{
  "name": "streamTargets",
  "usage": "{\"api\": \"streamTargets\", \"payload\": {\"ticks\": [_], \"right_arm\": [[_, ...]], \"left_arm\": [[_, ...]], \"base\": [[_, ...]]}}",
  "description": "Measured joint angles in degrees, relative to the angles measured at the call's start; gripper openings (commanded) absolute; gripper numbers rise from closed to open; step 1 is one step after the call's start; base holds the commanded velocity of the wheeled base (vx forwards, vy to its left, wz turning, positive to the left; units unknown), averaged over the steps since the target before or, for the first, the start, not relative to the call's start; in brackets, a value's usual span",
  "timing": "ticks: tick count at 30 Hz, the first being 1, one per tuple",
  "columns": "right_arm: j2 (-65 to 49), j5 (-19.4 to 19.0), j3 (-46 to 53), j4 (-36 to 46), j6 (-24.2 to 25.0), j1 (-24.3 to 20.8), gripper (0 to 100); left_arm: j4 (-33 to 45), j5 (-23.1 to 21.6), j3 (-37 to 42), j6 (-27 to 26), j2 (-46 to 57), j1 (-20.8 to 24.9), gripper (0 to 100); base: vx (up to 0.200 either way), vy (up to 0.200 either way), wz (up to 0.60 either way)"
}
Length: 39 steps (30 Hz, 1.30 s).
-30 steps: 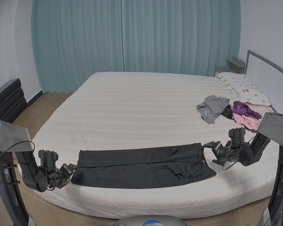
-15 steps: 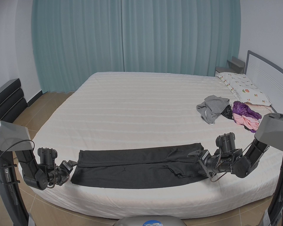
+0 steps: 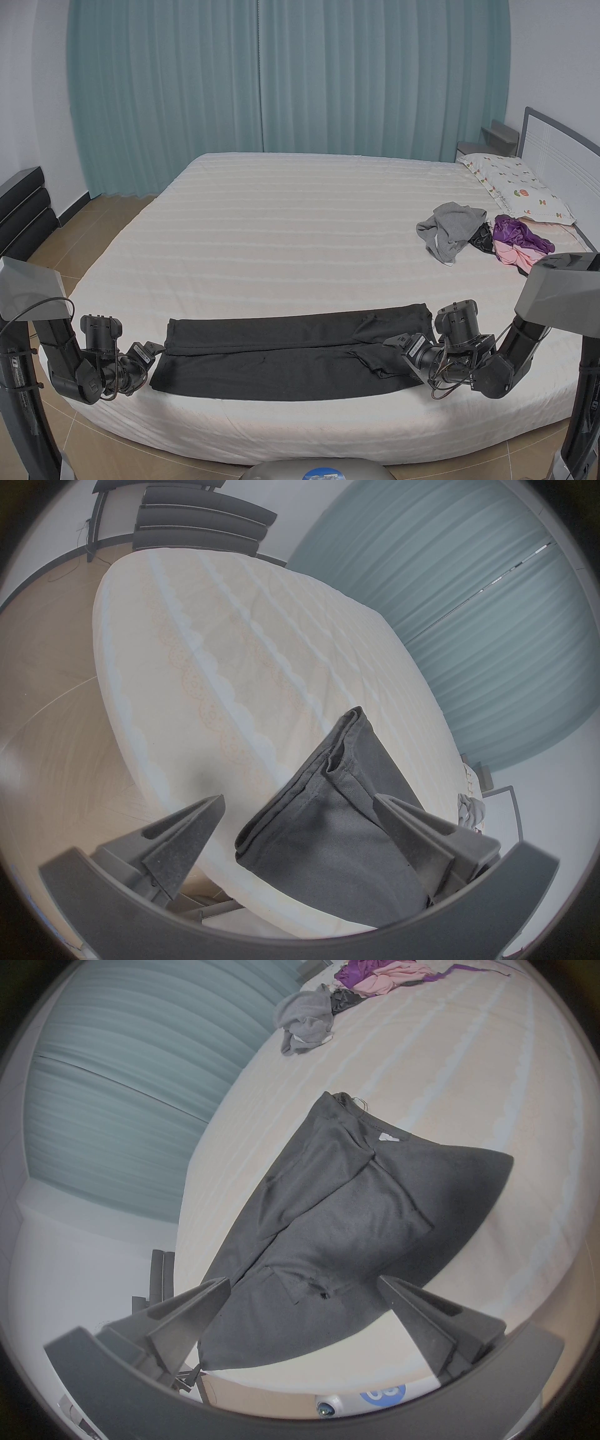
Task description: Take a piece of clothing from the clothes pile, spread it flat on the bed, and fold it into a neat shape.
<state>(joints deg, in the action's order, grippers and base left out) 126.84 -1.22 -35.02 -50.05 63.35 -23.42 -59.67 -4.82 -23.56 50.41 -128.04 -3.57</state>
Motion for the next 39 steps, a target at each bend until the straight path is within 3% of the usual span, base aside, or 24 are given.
{"api": "streamTargets", "payload": {"ticks": [33, 34, 39], "right_arm": [[5.13, 4.52, -0.74, -1.51, -1.11, -2.27, 100], [5.24, 4.78, -0.78, -1.51, -1.17, -2.33, 0], [5.6, 4.91, -0.98, -1.51, -1.17, -2.54, 0]], "left_arm": [[-0.05, 0.52, -0.07, -0.16, -0.29, 0.16, 100], [-0.05, 0.57, -0.07, -0.18, -0.29, 0.16, 100], [-0.07, 0.59, -0.07, -0.16, -0.29, 0.16, 100]], "base": [[0.0, 0.0, 0.0], [0.0, 0.0, 0.0], [0.0, 0.0, 0.0]]}}
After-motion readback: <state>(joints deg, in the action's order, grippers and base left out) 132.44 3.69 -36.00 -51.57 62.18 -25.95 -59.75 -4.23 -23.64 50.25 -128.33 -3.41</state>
